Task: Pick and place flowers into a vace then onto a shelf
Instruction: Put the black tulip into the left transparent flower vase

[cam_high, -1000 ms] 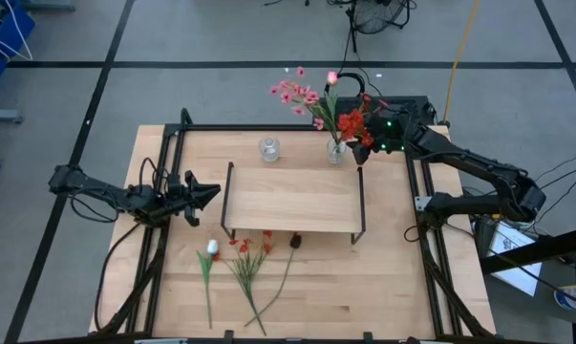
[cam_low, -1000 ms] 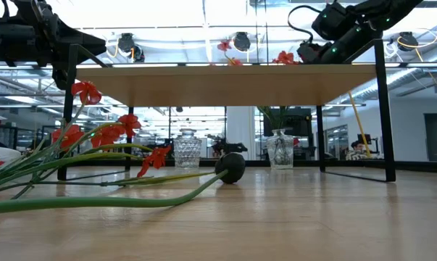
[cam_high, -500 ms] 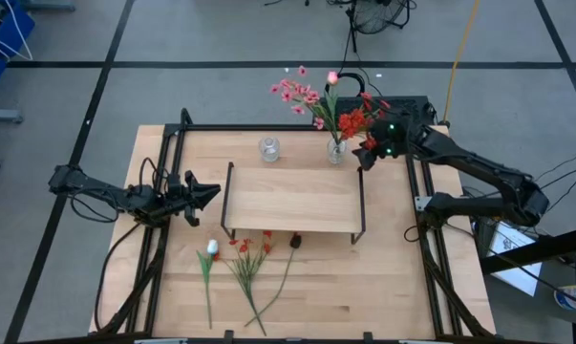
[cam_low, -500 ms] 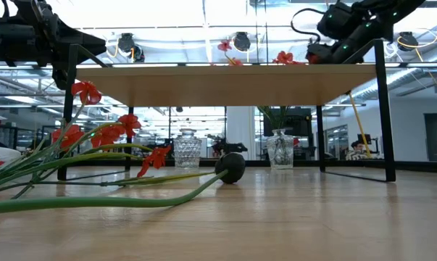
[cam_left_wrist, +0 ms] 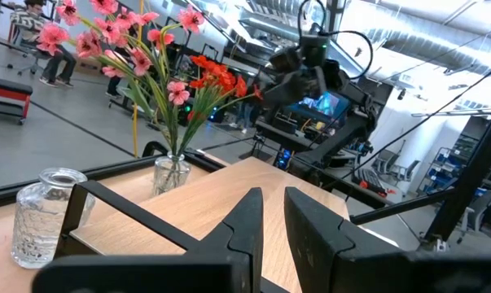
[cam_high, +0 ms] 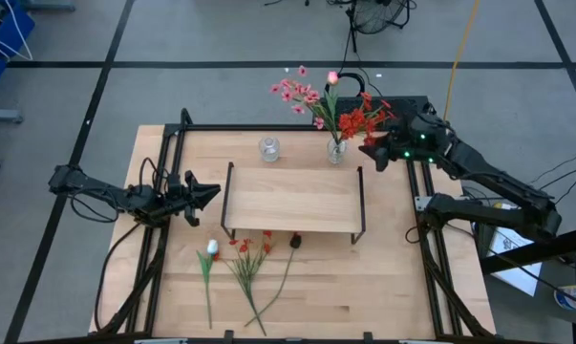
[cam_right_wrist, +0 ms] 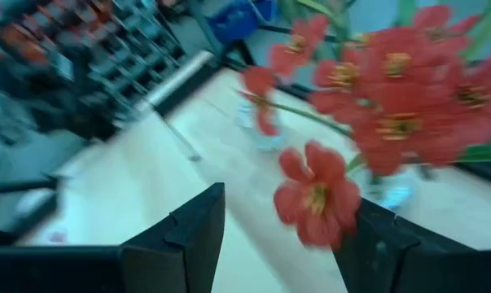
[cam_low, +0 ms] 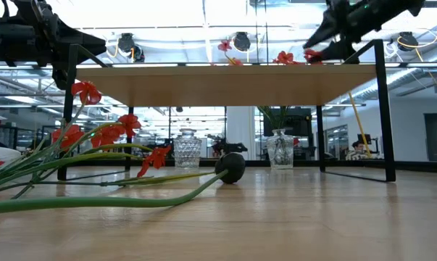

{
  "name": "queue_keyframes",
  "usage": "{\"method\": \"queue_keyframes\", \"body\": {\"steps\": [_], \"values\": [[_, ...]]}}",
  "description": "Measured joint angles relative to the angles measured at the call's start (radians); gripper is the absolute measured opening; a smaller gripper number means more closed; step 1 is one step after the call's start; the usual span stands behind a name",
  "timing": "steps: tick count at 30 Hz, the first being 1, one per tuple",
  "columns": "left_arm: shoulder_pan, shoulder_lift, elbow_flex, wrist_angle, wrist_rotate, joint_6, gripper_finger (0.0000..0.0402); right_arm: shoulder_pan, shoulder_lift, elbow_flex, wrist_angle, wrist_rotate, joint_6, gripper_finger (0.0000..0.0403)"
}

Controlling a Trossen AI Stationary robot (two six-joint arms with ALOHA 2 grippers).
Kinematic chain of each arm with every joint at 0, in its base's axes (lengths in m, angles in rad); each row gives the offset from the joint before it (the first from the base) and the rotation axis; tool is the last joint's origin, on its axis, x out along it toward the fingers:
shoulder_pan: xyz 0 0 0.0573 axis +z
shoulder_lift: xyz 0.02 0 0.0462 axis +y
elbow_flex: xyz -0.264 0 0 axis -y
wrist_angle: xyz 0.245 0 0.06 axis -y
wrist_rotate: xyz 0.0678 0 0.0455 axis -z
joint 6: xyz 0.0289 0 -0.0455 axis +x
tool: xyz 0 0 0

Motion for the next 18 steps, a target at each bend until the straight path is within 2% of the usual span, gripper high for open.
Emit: {"method": "queue_keyframes", "body": {"steps": [3,5,10,12,16,18], "values": [[0.0,0.0,0.0,0.0,0.0,0.0,0.0058,0.027,-0.011,0.0,0.037,-0.017,0.123,0.0188],[0.0,0.0,0.0,0.0,0.0,0.0,0.0058,0.036,-0.021,0.0,0.07,-0.072,0.185,0.0186],[0.0,0.0,0.0,0.0,0.0,0.0,0.0058,0.061,-0.057,-0.007,0.09,-0.134,0.221,0.0166],[0.0,0.0,0.0,0.001,0.0,0.0,0.0058,0.061,-0.088,-0.024,0.089,-0.133,0.221,0.014],[0.0,0.0,0.0,0.001,-0.003,0.0,0.0058,0.061,-0.163,-0.076,0.094,-0.134,0.221,0.0041],[0.0,0.0,0.0,0.009,-0.004,0.0,0.0058,0.061,-0.21,-0.114,0.094,-0.129,0.235,0.0013]]}}
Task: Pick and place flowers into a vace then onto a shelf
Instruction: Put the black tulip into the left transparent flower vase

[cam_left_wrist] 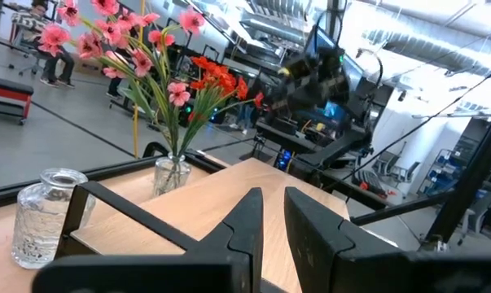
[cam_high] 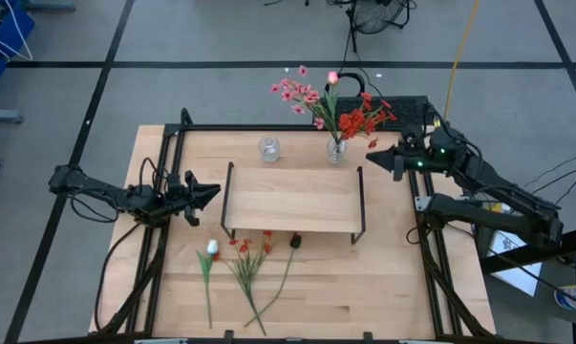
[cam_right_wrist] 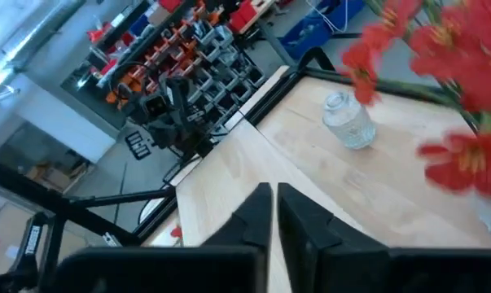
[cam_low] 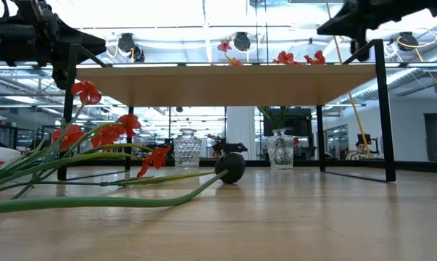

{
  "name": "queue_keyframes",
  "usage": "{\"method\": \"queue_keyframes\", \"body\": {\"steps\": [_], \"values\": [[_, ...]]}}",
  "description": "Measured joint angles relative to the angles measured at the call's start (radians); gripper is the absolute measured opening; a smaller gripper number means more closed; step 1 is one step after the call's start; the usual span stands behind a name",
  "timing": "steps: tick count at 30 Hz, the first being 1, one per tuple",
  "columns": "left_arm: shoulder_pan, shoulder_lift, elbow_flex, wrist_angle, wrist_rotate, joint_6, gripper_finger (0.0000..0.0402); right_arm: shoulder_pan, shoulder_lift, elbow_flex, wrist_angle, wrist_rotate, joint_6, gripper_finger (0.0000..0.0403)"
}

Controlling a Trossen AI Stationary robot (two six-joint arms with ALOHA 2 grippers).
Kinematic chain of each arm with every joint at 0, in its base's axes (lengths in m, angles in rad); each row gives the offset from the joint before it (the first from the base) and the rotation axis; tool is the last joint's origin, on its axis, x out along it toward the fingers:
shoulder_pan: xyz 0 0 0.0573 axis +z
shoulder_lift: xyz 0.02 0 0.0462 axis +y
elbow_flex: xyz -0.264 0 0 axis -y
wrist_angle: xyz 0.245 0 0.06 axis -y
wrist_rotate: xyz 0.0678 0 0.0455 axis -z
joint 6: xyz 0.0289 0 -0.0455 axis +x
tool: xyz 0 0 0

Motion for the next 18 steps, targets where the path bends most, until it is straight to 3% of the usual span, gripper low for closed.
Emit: {"method": "queue_keyframes", "body": {"steps": [4,10,18], "values": [[0.0,-0.001,0.0,0.17,0.003,-0.05,0.0058,-0.001,-0.099,-0.091,0.029,0.021,0.094,0.0008],[0.0,-0.001,0.001,0.426,0.024,-0.324,0.0058,-0.001,-0.249,-0.217,0.14,0.025,0.191,0.0003],[0.001,0.0,0.001,0.434,-0.086,-0.445,0.0058,-0.001,-0.407,-0.354,0.092,0.048,0.236,0.0003]]}}
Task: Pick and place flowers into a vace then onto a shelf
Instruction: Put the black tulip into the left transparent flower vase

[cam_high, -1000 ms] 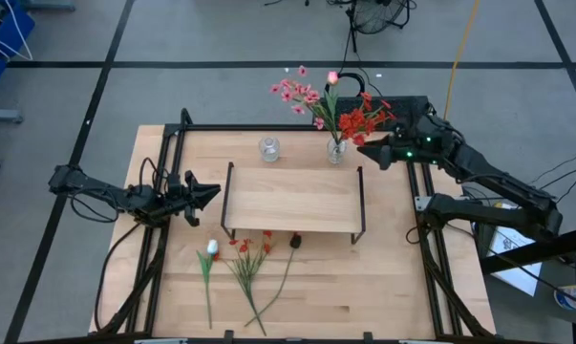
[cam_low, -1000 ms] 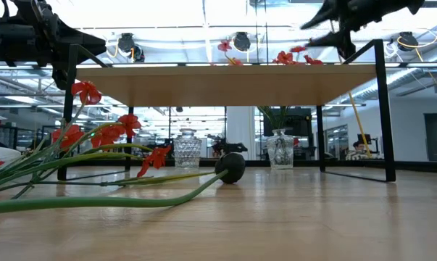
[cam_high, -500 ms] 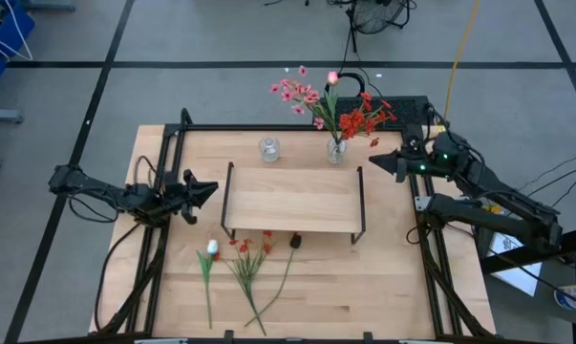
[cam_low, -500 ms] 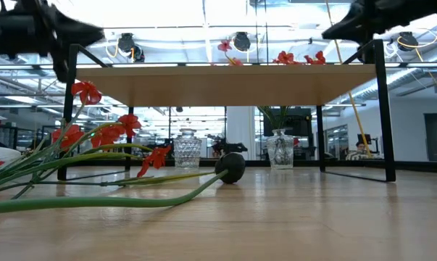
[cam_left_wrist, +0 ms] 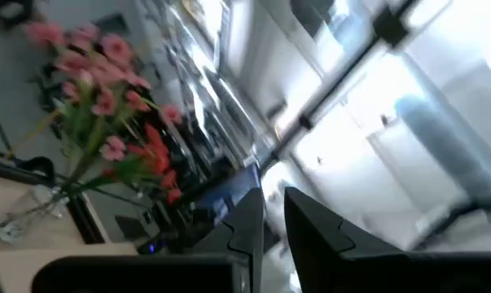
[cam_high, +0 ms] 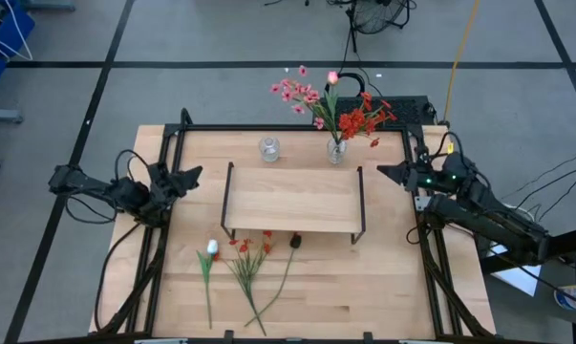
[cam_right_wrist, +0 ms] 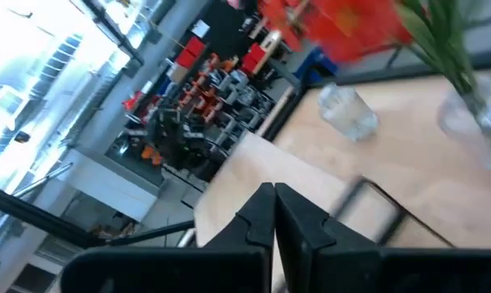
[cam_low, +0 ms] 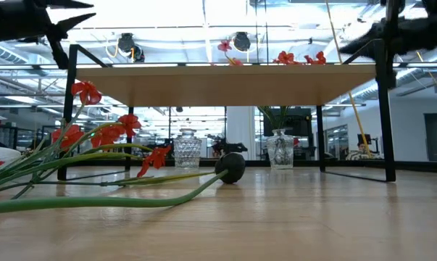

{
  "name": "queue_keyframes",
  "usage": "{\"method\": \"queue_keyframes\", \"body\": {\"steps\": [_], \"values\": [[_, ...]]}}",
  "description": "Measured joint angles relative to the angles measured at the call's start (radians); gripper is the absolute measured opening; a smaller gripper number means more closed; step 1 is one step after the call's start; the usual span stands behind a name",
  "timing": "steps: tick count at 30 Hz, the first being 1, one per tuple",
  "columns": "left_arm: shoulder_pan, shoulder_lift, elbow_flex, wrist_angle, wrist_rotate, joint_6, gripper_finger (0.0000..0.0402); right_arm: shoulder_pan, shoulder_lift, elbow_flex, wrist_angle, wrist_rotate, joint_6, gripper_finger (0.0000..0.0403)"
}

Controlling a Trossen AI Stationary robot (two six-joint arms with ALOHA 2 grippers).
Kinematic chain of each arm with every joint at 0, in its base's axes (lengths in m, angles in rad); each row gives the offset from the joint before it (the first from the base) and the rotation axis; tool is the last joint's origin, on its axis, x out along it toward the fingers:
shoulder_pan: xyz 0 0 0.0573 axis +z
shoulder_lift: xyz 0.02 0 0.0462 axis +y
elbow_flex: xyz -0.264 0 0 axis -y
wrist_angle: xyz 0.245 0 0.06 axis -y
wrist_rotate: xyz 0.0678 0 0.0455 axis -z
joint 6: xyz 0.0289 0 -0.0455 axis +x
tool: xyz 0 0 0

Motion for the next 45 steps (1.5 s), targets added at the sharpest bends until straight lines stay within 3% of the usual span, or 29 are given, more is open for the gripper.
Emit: {"method": "queue_keyframes", "body": {"steps": [3,5,10,14,18,22,25,30,34,45], "values": [[0.001,0.0,0.0,0.056,-0.084,-0.038,0.0058,0.0,-0.037,-0.06,0.032,-0.001,0.032,0.0001],[-0.006,0.0,0.009,0.046,-0.076,-0.078,0.0058,0.0,-0.06,-0.094,0.076,-0.013,0.053,0.0001],[-0.066,0.09,0.219,-0.254,-0.071,-0.121,0.0038,0.0,-0.118,-0.165,0.235,-0.136,0.058,0.0001],[-0.103,0.264,0.492,-0.565,-0.077,-0.147,0.0007,0.0,-0.161,-0.195,0.333,-0.205,0.044,0.0001],[-0.109,0.47,0.719,-0.721,-0.091,-0.162,0.0014,0.0,-0.159,-0.204,0.42,-0.235,-0.031,0.0001],[-0.111,0.678,0.884,-0.87,-0.089,-0.258,0.0024,0.0,-0.158,-0.229,0.437,-0.244,-0.031,0.0001],[-0.112,0.811,0.969,-0.923,-0.078,-0.38,0.0022,0.0,-0.158,-0.249,0.467,-0.316,0.003,0.0001],[-0.129,1.015,1.059,-0.925,0.072,-0.483,0.0004,0.0,-0.158,-0.298,0.562,-0.398,0.045,0.0001],[-0.148,1.139,1.113,-0.938,0.141,-0.584,0.0019,0.0,-0.16,-0.338,0.708,-0.405,0.12,0.0002],[-0.166,1.31,1.146,-0.998,0.217,-0.72,0.0035,0.0,-0.158,-0.359,0.721,-0.418,0.111,0.0001]]}}
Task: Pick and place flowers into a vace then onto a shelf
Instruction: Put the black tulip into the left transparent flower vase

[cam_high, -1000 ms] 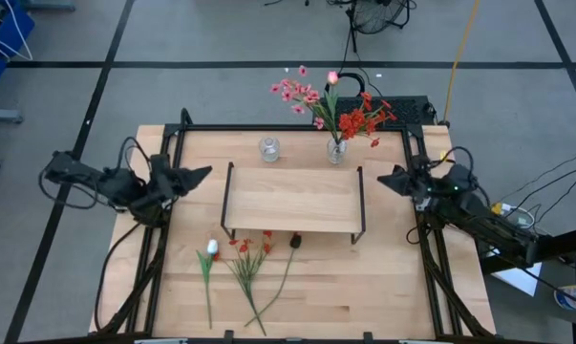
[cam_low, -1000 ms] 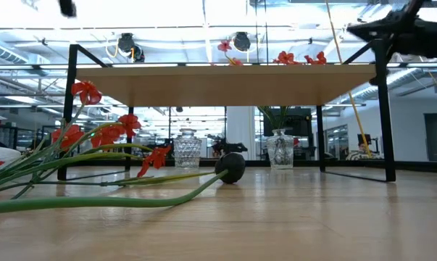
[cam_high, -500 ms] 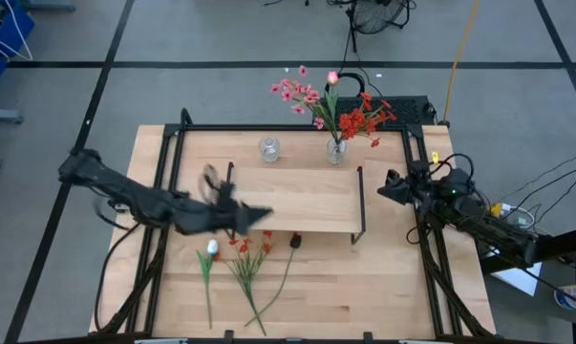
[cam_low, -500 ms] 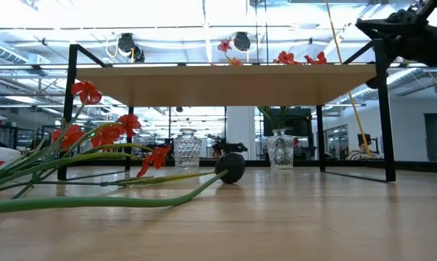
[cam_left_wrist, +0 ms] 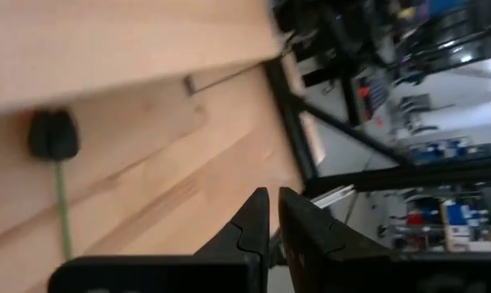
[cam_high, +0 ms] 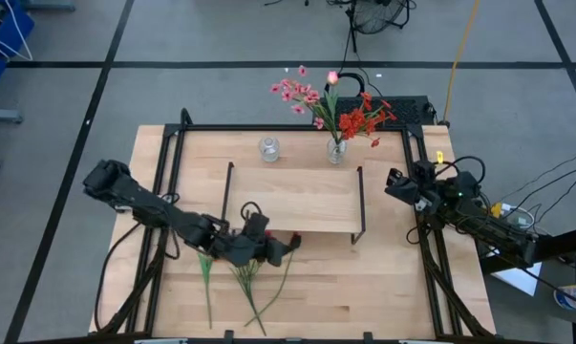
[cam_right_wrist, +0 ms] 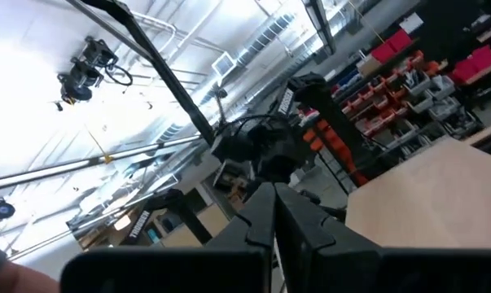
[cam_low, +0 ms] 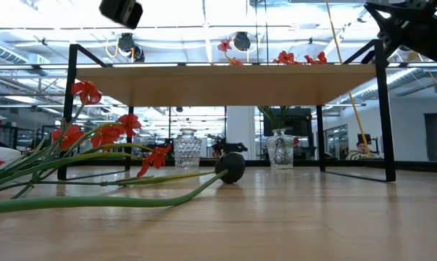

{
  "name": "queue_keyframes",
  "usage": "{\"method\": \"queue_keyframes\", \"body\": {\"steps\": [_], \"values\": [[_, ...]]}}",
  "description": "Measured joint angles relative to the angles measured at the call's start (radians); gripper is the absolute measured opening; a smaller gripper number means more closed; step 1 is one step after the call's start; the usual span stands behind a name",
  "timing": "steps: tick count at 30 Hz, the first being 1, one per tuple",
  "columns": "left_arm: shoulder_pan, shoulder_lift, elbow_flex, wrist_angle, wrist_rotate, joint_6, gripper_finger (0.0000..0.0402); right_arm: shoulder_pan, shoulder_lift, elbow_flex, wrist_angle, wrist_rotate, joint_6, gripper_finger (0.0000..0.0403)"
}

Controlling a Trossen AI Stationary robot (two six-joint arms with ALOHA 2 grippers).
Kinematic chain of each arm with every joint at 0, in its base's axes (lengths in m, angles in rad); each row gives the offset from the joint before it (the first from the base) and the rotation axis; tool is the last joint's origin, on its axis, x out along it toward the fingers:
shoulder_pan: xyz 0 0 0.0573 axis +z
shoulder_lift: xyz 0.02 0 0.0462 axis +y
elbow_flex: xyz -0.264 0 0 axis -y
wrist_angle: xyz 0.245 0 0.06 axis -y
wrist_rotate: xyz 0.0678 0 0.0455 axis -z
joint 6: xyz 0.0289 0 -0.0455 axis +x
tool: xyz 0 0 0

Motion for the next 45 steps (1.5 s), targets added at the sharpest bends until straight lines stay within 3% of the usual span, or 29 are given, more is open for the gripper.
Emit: {"method": "queue_keyframes", "body": {"steps": [3,9,14,18,25,29,34,41,45], "values": [[0.0,0.044,0.0,-0.005,0.05,-0.058,0.0035,0.0,0.0,-0.001,-0.014,0.0,-0.002,0.0001],[-0.009,0.137,-0.001,-0.009,0.247,-0.222,0.0035,0.0,0.0,-0.002,-0.031,-0.005,-0.028,0.0001],[-0.025,0.179,-0.001,-0.039,0.286,-0.371,0.0036,0.0,0.0,-0.002,-0.078,-0.037,-0.056,0.0001],[-0.018,0.203,-0.002,-0.046,0.314,-0.354,0.0057,0.0,0.0,-0.002,-0.121,-0.06,-0.082,0.0001],[0.033,0.203,-0.002,-0.123,0.304,-0.299,0.0163,0.0,0.0,-0.002,-0.172,-0.063,-0.105,0.0001],[0.057,0.233,-0.002,-0.108,0.281,-0.224,0.0196,0.0,0.0,-0.002,-0.195,-0.063,-0.109,0.0001],[0.082,0.298,0.008,-0.054,0.34,-0.194,0.0195,0.0,0.0,-0.003,-0.204,-0.08,-0.109,0.0001],[0.1,0.421,0.153,-0.267,0.441,-0.118,0.018,0.0,0.0,-0.003,-0.221,-0.08,-0.104,0.0001],[0.103,0.477,0.236,-0.35,0.442,-0.051,0.0179,0.0,0.0,-0.003,-0.223,-0.08,-0.105,0.0001]]}}
